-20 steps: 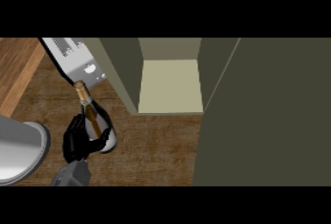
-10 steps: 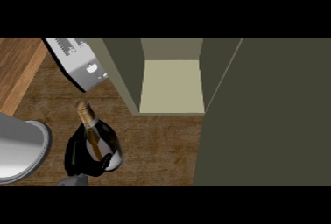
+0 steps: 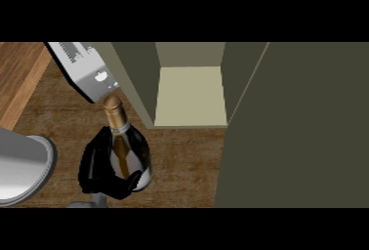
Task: Pick up the wine, place it into the cabinet and close the cabinet
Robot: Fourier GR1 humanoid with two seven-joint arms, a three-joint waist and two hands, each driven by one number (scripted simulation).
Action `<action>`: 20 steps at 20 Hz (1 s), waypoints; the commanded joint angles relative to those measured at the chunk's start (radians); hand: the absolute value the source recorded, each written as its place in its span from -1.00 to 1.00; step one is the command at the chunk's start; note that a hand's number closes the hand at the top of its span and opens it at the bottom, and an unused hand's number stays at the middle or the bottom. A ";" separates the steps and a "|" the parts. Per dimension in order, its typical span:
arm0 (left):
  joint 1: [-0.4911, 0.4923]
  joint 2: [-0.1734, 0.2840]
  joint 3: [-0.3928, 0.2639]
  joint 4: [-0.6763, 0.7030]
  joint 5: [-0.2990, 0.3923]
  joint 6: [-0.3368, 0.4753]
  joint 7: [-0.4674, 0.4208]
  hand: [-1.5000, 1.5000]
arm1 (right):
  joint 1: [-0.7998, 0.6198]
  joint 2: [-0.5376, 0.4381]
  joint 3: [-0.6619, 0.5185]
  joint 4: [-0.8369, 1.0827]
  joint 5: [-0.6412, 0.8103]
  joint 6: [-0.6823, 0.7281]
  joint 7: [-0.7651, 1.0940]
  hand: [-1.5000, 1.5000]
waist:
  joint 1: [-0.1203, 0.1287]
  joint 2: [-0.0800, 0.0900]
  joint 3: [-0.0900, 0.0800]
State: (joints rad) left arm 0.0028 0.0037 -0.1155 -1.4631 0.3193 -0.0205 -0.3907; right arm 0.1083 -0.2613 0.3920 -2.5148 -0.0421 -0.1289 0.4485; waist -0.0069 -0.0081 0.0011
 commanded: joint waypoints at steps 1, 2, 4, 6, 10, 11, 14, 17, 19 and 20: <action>-0.018 -0.004 -0.071 -0.154 -0.023 0.139 0.128 1.00 | 0.075 -0.010 0.050 -0.242 -0.020 -0.013 0.102 -1.00 | -0.007 -0.002 0.000; -0.083 -0.004 -0.134 -0.120 0.002 0.195 0.134 1.00 | 0.067 -0.027 -0.036 -0.173 -0.082 0.033 0.013 -1.00 | -0.009 0.004 0.000; -0.156 -0.004 -0.143 -0.137 0.019 0.273 0.209 1.00 | 0.029 -0.012 -0.013 -0.206 -0.060 0.005 0.082 -1.00 | -0.012 0.003 -0.001; -0.134 -0.004 -0.165 -0.158 0.021 0.276 0.226 1.00 | 0.036 -0.020 -0.042 -0.229 -0.093 0.017 0.100 -1.00 | -0.006 0.004 -0.001; -0.275 -0.004 -0.237 -0.152 0.046 0.476 0.330 1.00 | 0.028 -0.002 -0.039 -0.193 -0.076 0.007 0.086 -1.00 | -0.013 0.005 -0.001; -0.274 -0.004 -0.201 -0.135 0.041 0.449 0.324 1.00 | 0.089 -0.007 0.015 -0.234 -0.036 0.014 0.070 -1.00 | -0.015 0.004 -0.001; -0.368 -0.004 -0.251 -0.032 0.049 0.548 0.297 1.00 | 0.056 0.004 -0.036 -0.164 -0.081 0.034 0.026 -1.00 | -0.015 0.007 -0.001; -0.383 -0.004 -0.232 0.033 0.030 0.530 0.274 1.00 | 0.121 -0.009 -0.060 -0.192 -0.093 0.052 0.028 -1.00 | -0.013 0.007 -0.001; -0.333 -0.004 -0.334 0.006 0.054 0.605 0.256 1.00 | 0.080 -0.020 -0.111 -0.224 -0.147 0.052 0.074 -1.00 | -0.013 0.006 -0.001; -0.440 -0.004 -0.238 0.110 0.066 0.573 0.262 1.00 | 0.056 -0.008 -0.077 -0.198 -0.098 0.051 0.073 -1.00 | -0.014 0.008 -0.001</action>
State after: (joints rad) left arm -0.3576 0.0002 -0.3681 -1.4436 0.3697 0.5173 -0.1264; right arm 0.1370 -0.2563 0.3385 -2.5153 -0.0576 -0.0791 0.4212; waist -0.0219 -0.0013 0.0002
